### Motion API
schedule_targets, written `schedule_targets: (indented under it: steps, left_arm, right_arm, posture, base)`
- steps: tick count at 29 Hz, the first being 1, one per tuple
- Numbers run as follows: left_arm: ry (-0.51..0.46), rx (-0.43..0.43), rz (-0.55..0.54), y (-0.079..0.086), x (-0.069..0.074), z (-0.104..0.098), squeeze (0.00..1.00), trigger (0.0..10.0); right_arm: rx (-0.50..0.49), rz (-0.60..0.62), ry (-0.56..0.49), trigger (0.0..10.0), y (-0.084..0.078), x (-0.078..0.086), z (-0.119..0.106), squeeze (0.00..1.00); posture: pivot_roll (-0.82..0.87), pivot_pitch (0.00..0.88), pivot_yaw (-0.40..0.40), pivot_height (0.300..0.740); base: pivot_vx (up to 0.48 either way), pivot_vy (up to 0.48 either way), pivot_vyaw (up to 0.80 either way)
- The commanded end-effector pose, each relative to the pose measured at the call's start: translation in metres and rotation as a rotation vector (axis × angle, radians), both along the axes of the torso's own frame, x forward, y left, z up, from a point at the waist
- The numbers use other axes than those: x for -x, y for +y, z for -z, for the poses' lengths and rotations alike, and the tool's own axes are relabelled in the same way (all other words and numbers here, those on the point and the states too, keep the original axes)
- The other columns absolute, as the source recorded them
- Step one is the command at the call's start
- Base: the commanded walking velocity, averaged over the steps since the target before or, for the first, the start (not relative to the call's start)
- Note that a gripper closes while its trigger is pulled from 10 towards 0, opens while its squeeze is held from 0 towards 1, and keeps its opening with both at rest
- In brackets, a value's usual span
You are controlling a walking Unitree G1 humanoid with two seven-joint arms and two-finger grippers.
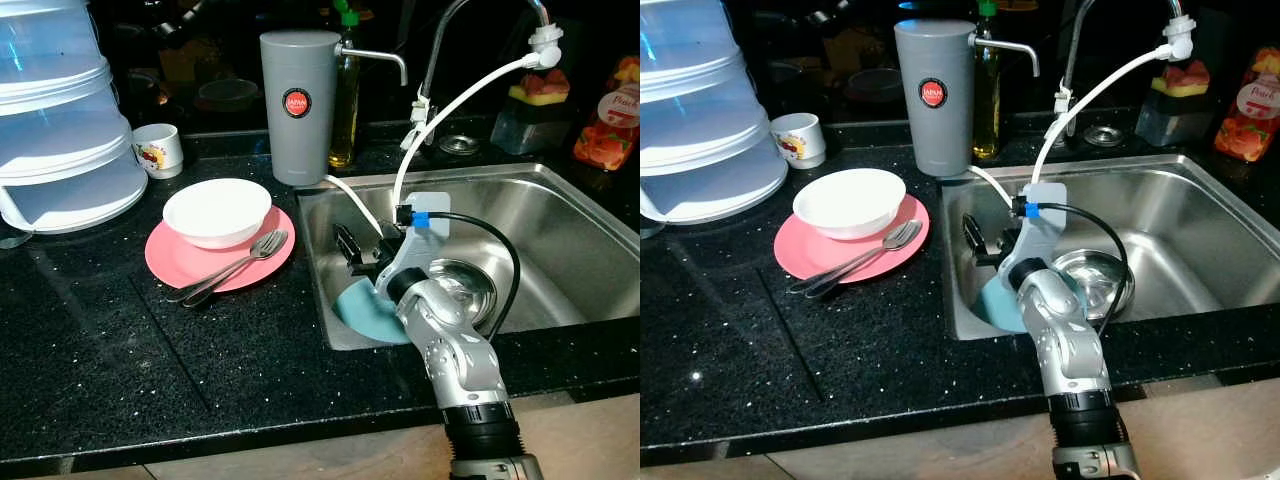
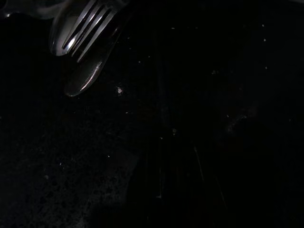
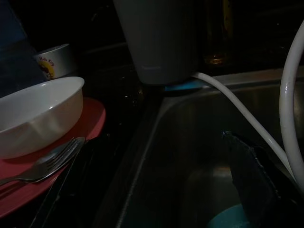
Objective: Kitchen organization
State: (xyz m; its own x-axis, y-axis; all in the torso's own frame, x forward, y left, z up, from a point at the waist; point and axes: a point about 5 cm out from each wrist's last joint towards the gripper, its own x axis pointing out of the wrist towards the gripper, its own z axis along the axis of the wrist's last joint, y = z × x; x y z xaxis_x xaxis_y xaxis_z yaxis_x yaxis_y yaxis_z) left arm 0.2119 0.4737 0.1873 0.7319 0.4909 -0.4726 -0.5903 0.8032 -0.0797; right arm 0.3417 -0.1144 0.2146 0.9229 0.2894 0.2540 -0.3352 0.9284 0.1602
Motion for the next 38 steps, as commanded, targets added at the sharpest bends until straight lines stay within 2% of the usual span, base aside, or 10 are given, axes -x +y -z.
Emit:
schedule_targets:
  steps: [1,9,11,16,18,19,21,25,35,38]
  left_arm:
    - [0.169,0.115,-0.003,-0.012,0.008,0.043,0.0,0.0]
    - [0.148,0.078,0.102,-0.031,-0.016,0.04,0.0,0.0]
    - [0.139,0.092,0.181,-0.052,-0.032,0.041,0.0,0.0]
    - [0.136,0.099,0.21,-0.062,-0.039,0.042,0.0,0.0]
    - [0.129,0.115,0.28,-0.089,-0.053,0.046,0.0,0.0]
    - [0.129,0.115,0.28,-0.089,-0.053,0.046,0.0,0.0]
    - [0.124,0.119,0.33,-0.107,-0.06,0.047,0.0,0.0]
    - [0.124,0.122,0.363,-0.119,-0.062,0.048,0.0,0.0]
    - [0.124,0.118,0.504,-0.17,-0.06,0.044,0.0,0.0]
    - [0.125,0.104,0.519,-0.175,-0.059,0.044,0.0,0.0]
  right_arm:
    - [-0.011,-0.003,0.0,10.0,0.001,0.0,-0.001,0.0]
    - [-0.012,0.004,0.0,10.0,-0.002,0.0,-0.002,0.0]
    - [-0.012,0.009,-0.002,10.0,-0.003,-0.001,-0.003,0.0]
    - [-0.012,0.01,-0.003,10.0,-0.004,-0.001,-0.004,0.0]
    - [-0.008,0.01,-0.005,10.0,-0.004,-0.001,-0.004,0.0]
    - [-0.008,0.01,-0.005,10.0,-0.004,-0.001,-0.004,0.0]
    - [-0.005,0.009,-0.006,10.0,-0.005,-0.001,-0.005,0.0]
    - [-0.003,0.008,-0.008,10.0,-0.005,-0.001,-0.005,0.0]
    - [-0.004,-0.002,-0.007,10.0,-0.001,-0.001,-0.005,0.0]
    - [-0.004,-0.003,-0.007,10.0,-0.001,-0.001,-0.005,0.0]
  posture:
    - [0.06,0.056,0.027,0.74]
    - [0.06,0.056,0.028,0.74]
    - [0.06,0.055,0.031,0.74]
    - [0.05,0.055,0.029,0.74]
    - [0.05,0.054,0.028,0.74]
    - [0.05,0.054,0.028,0.74]
    - [0.04,0.053,0.026,0.74]
    - [0.04,0.052,0.026,0.74]
    - [0.05,0.055,0.022,0.74]
    - [0.04,0.055,0.024,0.74]
  base:
    - [0.0,0.0,0.0]
    - [0.0,0.0,0.0]
    - [0.0,0.0,0.0]
    - [0.0,0.0,0.0]
    - [0.0,0.0,0.0]
    - [0.0,0.0,0.0]
    - [0.0,0.0,0.0]
    - [0.0,0.0,0.0]
    - [0.0,0.0,0.0]
    - [0.0,0.0,0.0]
